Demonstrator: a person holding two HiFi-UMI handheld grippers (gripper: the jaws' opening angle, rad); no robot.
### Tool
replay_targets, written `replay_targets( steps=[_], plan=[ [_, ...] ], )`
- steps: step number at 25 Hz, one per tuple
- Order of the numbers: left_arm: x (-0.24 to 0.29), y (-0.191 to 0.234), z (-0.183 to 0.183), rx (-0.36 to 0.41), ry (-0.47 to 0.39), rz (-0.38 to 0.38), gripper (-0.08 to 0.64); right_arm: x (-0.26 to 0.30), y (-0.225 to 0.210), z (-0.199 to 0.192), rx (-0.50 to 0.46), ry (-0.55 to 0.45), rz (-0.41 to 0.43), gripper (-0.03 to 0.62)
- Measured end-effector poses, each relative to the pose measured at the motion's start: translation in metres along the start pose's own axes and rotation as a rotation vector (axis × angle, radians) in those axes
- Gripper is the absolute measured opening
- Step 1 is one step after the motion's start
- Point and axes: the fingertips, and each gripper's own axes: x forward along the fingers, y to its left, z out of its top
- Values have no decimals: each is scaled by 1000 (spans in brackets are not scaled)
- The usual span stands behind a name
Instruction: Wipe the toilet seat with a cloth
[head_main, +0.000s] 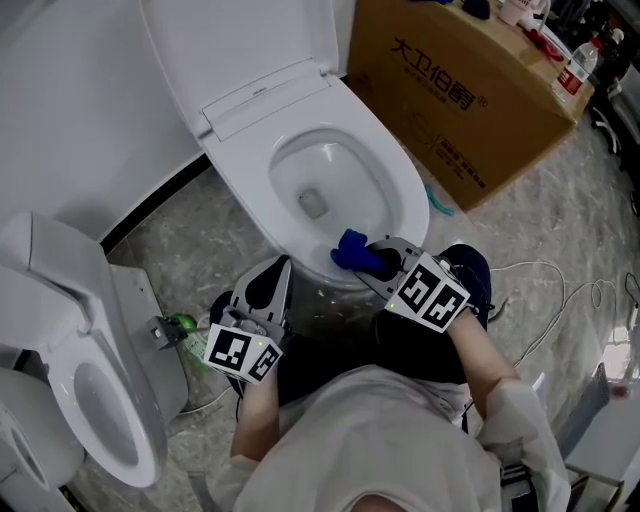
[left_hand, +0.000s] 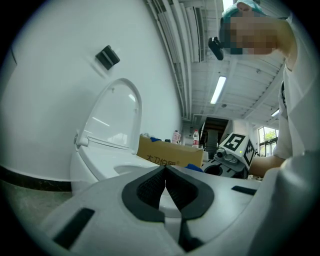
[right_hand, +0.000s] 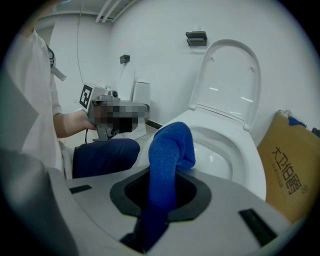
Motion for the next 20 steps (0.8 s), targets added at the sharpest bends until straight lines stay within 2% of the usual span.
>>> replay_targets(
  steps=[8, 12, 20],
  plan=[
    [4, 0, 4, 22, -8, -15, 5, -7, -15, -9, -5, -14, -94, 51],
    [5, 0, 9, 48, -10, -16, 5, -11, -23, -14, 6, -9, -116, 51],
    [7, 4, 12, 51, -23, -6, 5, -18, -46, -25, 6, -9, -194, 51]
  ],
)
